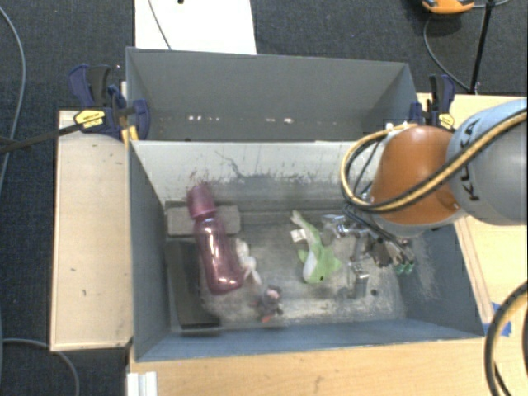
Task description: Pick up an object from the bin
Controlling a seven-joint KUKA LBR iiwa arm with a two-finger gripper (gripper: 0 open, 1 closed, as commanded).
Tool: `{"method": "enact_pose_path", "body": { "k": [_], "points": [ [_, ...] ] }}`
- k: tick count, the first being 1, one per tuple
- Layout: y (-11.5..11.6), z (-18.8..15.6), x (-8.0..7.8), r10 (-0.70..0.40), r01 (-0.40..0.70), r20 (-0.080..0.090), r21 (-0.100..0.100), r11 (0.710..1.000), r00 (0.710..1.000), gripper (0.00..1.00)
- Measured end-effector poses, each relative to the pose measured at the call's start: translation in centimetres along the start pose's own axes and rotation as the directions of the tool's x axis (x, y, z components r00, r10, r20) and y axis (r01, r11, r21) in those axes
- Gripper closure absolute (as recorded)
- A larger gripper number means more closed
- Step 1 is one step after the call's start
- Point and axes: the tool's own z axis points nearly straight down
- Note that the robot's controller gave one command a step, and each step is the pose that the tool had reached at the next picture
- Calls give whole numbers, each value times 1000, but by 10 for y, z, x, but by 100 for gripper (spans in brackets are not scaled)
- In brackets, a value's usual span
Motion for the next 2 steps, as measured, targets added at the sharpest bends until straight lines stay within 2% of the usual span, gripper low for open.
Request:
{"method": "enact_pose_path", "body": {
  "k": [1, 2],
  "points": [
    [5, 2, -11, -120, 120, 9, 3, 993, 993, 0],
    [8, -5, -12, -115, 115, 6, 1, 993, 993, 0]
  ]
}}
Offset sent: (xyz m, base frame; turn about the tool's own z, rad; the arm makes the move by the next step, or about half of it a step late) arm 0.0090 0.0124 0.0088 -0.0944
